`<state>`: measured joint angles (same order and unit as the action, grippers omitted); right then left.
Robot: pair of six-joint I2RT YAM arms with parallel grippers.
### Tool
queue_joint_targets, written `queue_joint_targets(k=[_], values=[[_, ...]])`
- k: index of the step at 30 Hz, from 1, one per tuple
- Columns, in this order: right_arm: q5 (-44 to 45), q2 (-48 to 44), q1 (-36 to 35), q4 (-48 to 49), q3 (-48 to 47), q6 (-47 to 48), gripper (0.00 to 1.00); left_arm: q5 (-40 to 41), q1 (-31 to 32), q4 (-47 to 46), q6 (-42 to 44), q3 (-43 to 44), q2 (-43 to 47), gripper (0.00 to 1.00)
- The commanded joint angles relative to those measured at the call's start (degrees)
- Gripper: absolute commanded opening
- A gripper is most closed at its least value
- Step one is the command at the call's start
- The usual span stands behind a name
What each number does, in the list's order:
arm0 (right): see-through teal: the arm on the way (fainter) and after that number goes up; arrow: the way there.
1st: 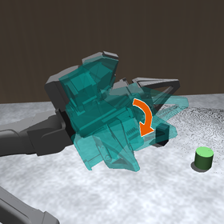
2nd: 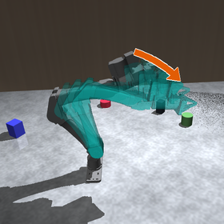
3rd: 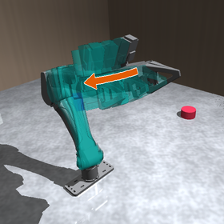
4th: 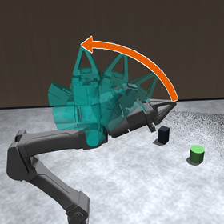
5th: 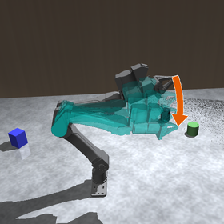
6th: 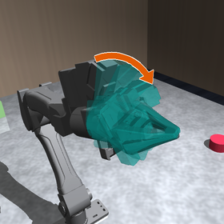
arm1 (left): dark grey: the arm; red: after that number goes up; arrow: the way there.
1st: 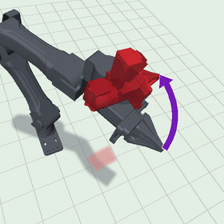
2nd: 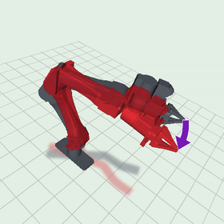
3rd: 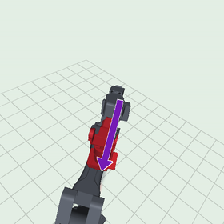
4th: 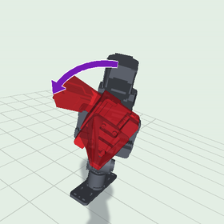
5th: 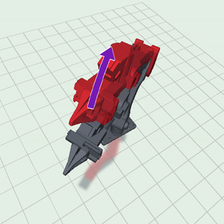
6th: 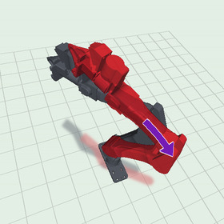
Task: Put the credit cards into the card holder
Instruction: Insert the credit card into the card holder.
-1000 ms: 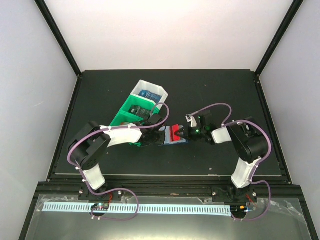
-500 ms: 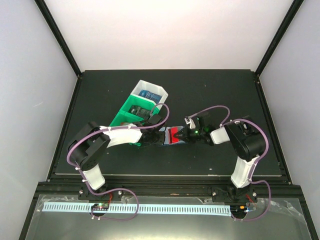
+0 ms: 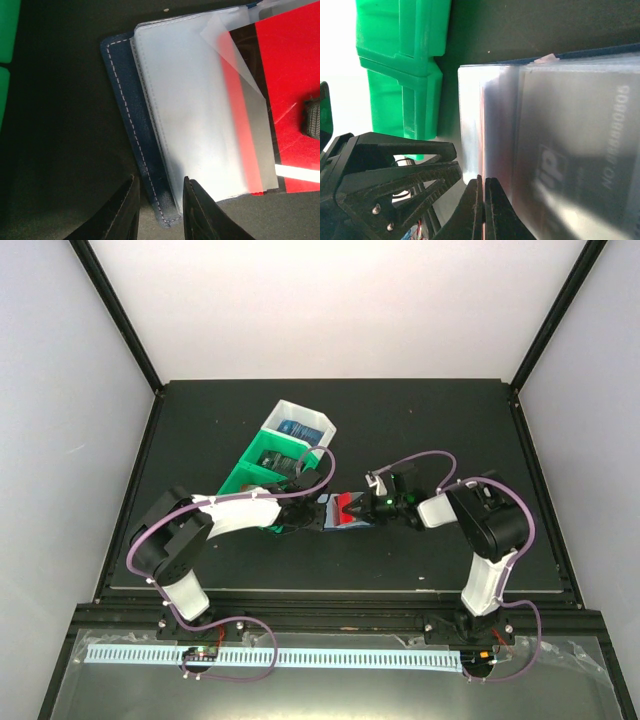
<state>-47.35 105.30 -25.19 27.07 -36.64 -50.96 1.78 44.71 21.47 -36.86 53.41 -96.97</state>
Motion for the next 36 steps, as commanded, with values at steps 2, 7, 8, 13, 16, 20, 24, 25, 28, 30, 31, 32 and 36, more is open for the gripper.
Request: queue_joint_targets(k=[2, 7, 8, 13, 16, 20, 24, 25, 28, 30, 31, 32, 36], values=[[-0.75, 2.15, -1.29, 2.1, -1.5, -2.27, 0.01, 2.54, 0.38, 0.8, -0.5, -0.75, -0.23, 0.25], [0.99, 3.32, -2.76, 3.26, -1.53, -2.96, 0.01, 3.1, 0.38, 0.93, -0.43, -1.08, -0.83, 0.22], [1.22, 3.68, -3.02, 3.61, -1.66, -2.91, 0.01, 2.83, 0.38, 0.79, -0.36, -1.13, -0.92, 0.21], [2.95, 4.9, -3.76, 4.33, -2.76, -2.7, 0.01, 2.72, 0.38, 0.66, -0.23, -1.33, -1.55, 0.17], [4.22, 5.07, -3.99, 4.75, -2.99, -2.49, 0.01, 2.63, 0.38, 0.55, -0.38, -1.67, -1.72, 0.16], [5.78, 4.83, -4.08, 5.45, -2.99, -2.09, 0.01, 2.53, 0.38, 0.35, -0.32, -1.79, -1.73, 0.15], [6.83, 4.59, -4.08, 5.54, -2.93, -1.86, 0.01, 2.66, 0.38, 0.36, -0.36, -1.81, -1.79, 0.15], [7.14, 4.49, -4.08, 5.6, -2.87, -1.75, 0.01, 2.76, 0.38, 0.38, -0.35, -1.79, -1.74, 0.15], [7.28, 4.52, -4.17, 6.03, -2.74, -1.8, 0.03, 2.69, 0.42, 0.28, -0.35, -1.92, -1.84, 0.15], [6.98, 4.61, -4.16, 6.61, -2.62, -2.03, 0.07, 2.64, 0.42, 0.19, -0.34, -1.94, -1.82, 0.15], [6.93, 4.53, -4.21, 7.21, -2.38, -2.42, 0.09, 2.68, 0.39, 0.23, -0.34, -2.05, -1.82, 0.15], [6.94, 4.44, -4.25, 8.02, -2.09, -2.79, 0.11, 2.69, 0.38, 0.22, -0.36, -2.08, -1.82, 0.15], [7.11, 3.6, -4.26, 9.37, -1.3, -3.59, 0.15, 2.7, 0.38, 0.15, -0.35, -2.21, -1.65, 0.15]])
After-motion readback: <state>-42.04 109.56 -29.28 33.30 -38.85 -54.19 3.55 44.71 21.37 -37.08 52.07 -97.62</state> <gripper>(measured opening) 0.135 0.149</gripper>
